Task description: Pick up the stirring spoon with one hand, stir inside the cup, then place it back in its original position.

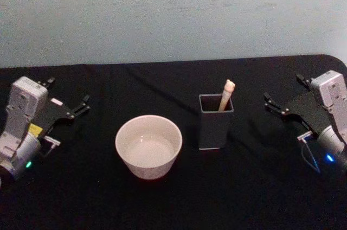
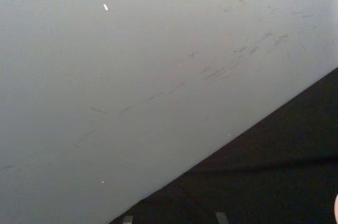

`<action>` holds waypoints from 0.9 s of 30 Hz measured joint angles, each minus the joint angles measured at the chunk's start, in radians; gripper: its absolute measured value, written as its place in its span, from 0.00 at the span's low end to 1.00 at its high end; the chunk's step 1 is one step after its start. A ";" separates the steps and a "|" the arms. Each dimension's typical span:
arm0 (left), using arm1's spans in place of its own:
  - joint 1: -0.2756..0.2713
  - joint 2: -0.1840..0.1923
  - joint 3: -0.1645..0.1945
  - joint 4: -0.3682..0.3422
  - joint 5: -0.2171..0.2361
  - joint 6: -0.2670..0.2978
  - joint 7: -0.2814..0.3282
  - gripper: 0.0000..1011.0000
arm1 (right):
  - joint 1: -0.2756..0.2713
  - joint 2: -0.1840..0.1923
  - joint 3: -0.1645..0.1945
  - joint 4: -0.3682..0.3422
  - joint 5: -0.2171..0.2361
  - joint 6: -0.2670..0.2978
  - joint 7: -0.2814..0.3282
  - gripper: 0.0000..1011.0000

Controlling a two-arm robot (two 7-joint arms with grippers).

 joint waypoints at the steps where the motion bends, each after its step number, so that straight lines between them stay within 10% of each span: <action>1: 0.000 0.000 0.000 0.000 0.000 0.000 0.000 0.99 | 0.000 0.000 0.000 0.000 0.000 0.000 0.000 0.99; 27: 0.000 0.000 0.000 0.000 0.000 0.000 0.000 0.99 | 0.000 0.000 0.000 0.000 0.000 0.000 0.000 0.99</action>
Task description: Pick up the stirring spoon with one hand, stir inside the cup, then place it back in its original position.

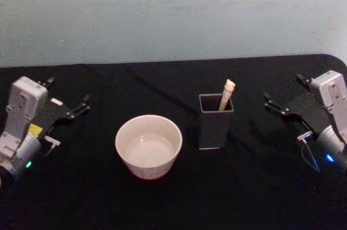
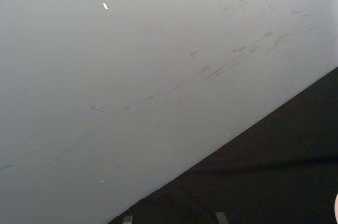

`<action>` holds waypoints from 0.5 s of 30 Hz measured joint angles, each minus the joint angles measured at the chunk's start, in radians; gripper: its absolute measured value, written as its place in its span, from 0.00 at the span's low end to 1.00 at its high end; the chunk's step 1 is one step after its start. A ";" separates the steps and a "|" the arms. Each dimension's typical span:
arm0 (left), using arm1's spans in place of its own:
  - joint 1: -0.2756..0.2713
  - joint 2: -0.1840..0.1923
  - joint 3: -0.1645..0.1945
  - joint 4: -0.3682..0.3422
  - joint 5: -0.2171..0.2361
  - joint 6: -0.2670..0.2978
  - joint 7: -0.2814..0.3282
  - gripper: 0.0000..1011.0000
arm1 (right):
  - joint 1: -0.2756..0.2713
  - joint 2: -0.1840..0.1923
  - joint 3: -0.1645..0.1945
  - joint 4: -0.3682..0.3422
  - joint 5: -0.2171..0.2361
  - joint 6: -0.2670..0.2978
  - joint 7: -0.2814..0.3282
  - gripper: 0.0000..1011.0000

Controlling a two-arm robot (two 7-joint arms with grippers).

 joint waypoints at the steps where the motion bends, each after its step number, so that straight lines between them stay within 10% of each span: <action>1: 0.000 0.000 0.000 0.000 0.000 0.000 0.000 0.99 | 0.000 0.000 0.000 0.000 0.000 0.000 0.000 0.99; 15: 0.000 0.000 0.000 0.000 0.000 0.000 0.000 0.99 | 0.000 0.000 0.000 0.000 0.000 0.000 0.000 0.99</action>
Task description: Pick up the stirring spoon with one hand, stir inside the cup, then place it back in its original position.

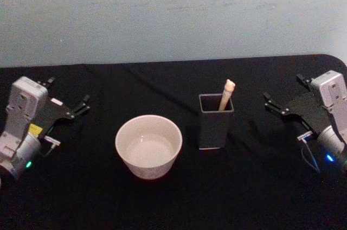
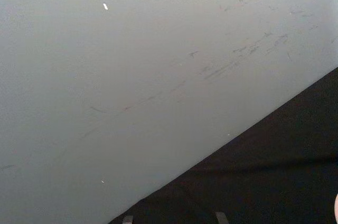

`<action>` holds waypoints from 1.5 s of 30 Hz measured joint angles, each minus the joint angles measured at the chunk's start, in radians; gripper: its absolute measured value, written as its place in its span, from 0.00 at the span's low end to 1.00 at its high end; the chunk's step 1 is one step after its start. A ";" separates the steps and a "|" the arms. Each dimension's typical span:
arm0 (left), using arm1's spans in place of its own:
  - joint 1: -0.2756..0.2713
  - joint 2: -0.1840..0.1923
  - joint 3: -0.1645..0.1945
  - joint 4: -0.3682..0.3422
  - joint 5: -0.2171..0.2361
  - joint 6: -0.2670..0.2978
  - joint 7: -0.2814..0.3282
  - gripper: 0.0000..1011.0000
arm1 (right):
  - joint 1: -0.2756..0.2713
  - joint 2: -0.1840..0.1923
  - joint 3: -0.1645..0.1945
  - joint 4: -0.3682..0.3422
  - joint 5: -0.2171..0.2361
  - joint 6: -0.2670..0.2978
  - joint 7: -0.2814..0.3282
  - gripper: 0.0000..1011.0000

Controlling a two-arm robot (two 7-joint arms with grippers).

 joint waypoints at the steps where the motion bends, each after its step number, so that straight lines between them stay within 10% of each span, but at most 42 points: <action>1: 0.000 0.000 0.000 0.000 0.000 0.000 0.000 0.99 | 0.000 0.000 0.000 0.000 0.000 0.000 0.000 0.99; 37: 0.000 0.000 0.000 0.000 0.000 0.000 0.000 0.99 | -0.005 -0.001 0.008 -0.001 0.001 -0.001 0.007 0.99; 45: 0.000 0.000 0.000 0.000 0.000 0.000 0.000 0.99 | -0.047 0.007 0.051 -0.075 0.080 0.012 0.093 0.99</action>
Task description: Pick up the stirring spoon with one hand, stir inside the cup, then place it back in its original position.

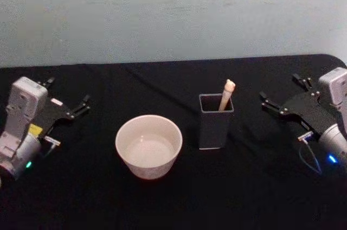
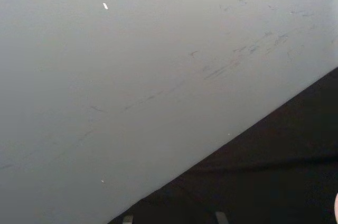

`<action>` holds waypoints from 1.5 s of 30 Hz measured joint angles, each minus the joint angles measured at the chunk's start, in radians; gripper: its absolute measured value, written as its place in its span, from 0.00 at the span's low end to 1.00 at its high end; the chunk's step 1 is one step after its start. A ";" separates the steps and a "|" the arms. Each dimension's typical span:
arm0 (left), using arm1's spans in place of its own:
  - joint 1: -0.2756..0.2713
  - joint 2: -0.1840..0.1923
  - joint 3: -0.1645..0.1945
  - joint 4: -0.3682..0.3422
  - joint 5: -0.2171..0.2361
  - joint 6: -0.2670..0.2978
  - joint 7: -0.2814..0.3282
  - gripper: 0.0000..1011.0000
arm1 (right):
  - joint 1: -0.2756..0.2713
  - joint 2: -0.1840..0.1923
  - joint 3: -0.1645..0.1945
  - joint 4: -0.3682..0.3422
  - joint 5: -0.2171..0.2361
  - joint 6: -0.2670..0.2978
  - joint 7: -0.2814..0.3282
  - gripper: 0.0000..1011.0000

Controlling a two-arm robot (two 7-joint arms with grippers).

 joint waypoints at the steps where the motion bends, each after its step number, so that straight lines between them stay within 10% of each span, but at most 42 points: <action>1: 0.000 0.000 0.000 0.000 0.000 0.000 0.000 0.99 | -0.005 0.001 0.005 -0.011 0.014 0.006 0.013 0.99; 14: 0.000 0.000 0.000 0.000 0.000 0.000 0.000 0.99 | -0.031 -0.012 0.065 -0.125 0.242 0.139 0.215 0.99; 45: 0.000 0.000 0.000 0.000 0.000 0.000 0.000 0.99 | 0.118 -0.137 0.017 -0.007 0.185 0.306 0.294 0.99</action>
